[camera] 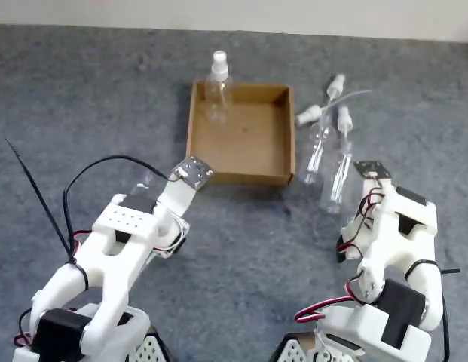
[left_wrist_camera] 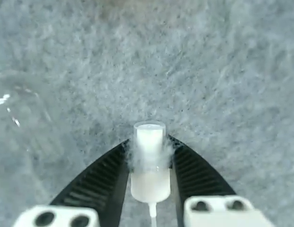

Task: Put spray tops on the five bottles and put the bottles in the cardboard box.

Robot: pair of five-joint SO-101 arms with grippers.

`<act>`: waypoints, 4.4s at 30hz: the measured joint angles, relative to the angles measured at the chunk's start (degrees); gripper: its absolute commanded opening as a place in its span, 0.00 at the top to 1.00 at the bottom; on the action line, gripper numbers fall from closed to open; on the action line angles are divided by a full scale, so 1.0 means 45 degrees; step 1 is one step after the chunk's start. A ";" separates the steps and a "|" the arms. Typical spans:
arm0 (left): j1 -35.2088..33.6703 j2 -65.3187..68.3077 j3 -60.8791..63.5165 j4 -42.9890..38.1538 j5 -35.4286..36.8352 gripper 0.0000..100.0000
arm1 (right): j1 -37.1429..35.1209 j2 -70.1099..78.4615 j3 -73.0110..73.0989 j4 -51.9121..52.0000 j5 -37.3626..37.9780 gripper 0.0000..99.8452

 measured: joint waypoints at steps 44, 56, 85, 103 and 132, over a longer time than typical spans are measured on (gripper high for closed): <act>-0.1485 -0.8420 -0.7971 0.4650 0.2344 1.00 | -1.0803 -0.8596 -0.2208 0.0567 -0.4317 1.00; -0.2891 -1.1331 -0.8010 0.2794 0.6271 1.00 | -1.4867 -0.8654 0.2364 -0.4669 -0.4552 1.00; -0.1934 -1.1370 -0.6427 0.0586 0.7775 1.00 | -1.6059 -1.2698 0.5060 -0.5763 -0.5353 1.00; -0.0996 -1.1370 -0.5626 -0.0899 0.7873 1.00 | -1.6039 -1.2698 0.5060 -0.5763 -0.5353 1.00; 0.1856 -1.1390 -0.2579 0.1446 0.7443 1.00 | -1.5766 -1.2816 0.4669 -0.5783 -0.6525 1.00</act>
